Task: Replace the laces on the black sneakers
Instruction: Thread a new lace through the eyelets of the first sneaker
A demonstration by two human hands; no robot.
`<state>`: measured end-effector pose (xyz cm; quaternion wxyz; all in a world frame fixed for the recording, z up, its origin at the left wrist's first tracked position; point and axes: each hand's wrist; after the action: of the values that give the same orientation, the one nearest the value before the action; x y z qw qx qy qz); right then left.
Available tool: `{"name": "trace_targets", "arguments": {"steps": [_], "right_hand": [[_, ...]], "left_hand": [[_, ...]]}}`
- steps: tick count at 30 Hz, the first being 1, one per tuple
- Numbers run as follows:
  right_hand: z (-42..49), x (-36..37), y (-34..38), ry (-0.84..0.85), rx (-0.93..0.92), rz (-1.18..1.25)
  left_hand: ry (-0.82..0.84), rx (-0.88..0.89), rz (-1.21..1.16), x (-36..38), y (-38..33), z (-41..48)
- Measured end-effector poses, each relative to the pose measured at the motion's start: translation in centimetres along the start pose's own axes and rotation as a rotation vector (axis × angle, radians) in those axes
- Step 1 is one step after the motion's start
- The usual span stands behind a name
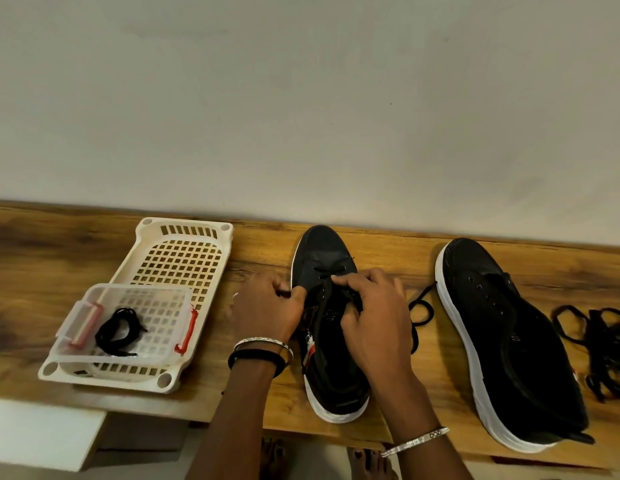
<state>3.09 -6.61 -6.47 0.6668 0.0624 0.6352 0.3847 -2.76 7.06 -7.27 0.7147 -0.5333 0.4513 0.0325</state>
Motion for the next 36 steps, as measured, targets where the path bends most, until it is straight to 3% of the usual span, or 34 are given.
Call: {"name": "trace_targets", "arguments": {"steps": [5,11,20,25,36], "right_hand": [[0.0,0.0,-0.1,0.008,-0.013,0.083],[0.7,0.1,-1.0,0.042,0.144,0.376],[0.9,0.0,-1.4,0.071,0.010,0.329],[1.4,0.0,-1.8,0.044,0.051,0.508],[2.4,0.6,-3.3,0.084,-0.042,0.371]], "left_hand": [[0.015,0.325,-0.049,-0.5,-0.3,0.2],[0.070,0.443,-0.047,-0.1,0.6,0.5],[0.129,0.381,-0.110,0.6,0.6,0.7],[0.144,0.357,-0.187,1.1,0.7,1.0],[0.330,0.089,-0.379,1.6,0.7,1.4]]}}
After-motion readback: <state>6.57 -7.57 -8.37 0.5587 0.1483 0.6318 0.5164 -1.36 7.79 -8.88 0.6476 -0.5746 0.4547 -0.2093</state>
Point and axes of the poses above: each hand's wrist, its own z-axis towards the middle knuckle, its own x-axis out of the palm, y = z × x, and after that the axes turned 4 degrees about -z, right-handed
